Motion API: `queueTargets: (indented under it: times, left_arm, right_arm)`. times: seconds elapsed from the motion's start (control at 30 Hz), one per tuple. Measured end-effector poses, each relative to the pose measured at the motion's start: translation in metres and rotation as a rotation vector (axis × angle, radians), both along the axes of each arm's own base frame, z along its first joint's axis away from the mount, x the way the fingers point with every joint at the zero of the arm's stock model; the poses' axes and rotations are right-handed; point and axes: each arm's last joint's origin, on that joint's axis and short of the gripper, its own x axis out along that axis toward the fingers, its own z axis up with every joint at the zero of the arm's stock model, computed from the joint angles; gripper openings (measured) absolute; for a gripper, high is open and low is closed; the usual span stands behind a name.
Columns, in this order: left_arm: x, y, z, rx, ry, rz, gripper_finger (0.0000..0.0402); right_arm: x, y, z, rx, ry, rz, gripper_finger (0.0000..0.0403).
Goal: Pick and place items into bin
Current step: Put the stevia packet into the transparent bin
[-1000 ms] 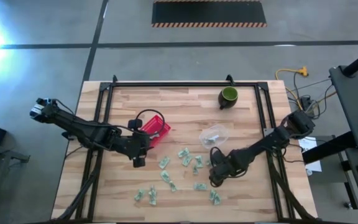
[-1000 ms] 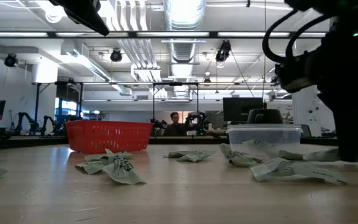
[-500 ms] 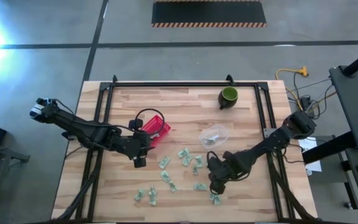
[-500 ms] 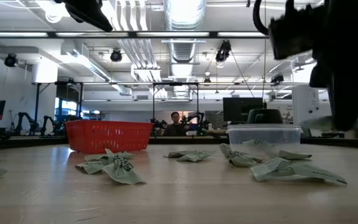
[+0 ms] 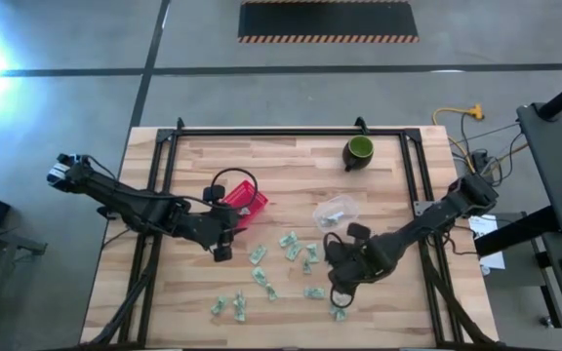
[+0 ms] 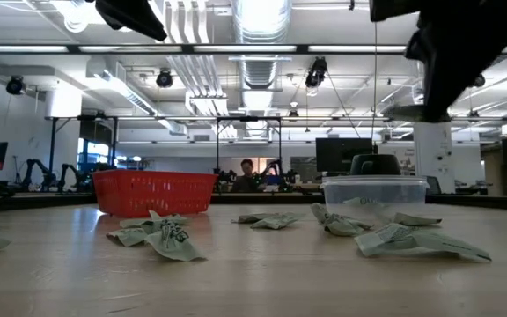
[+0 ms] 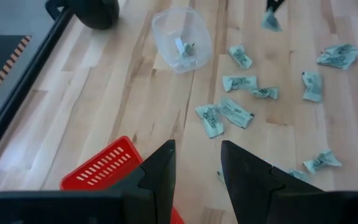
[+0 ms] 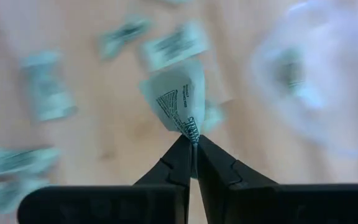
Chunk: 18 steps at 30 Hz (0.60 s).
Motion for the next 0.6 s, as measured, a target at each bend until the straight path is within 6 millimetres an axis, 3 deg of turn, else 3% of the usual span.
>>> queueTargets:
  times: [0.2, 0.6]
  left_arm:
    - [0.006, -0.002, -0.003, 0.019, -0.010, 0.020, 0.0112]
    - [0.019, -0.007, -0.019, 0.048, 0.045, 0.024, 0.0112]
  right_arm:
    - [0.003, -0.018, 0.006, -0.222, -0.035, -0.021, 0.0013]
    - [0.008, -0.073, -0.021, -0.309, 0.111, -0.099, 0.0013]
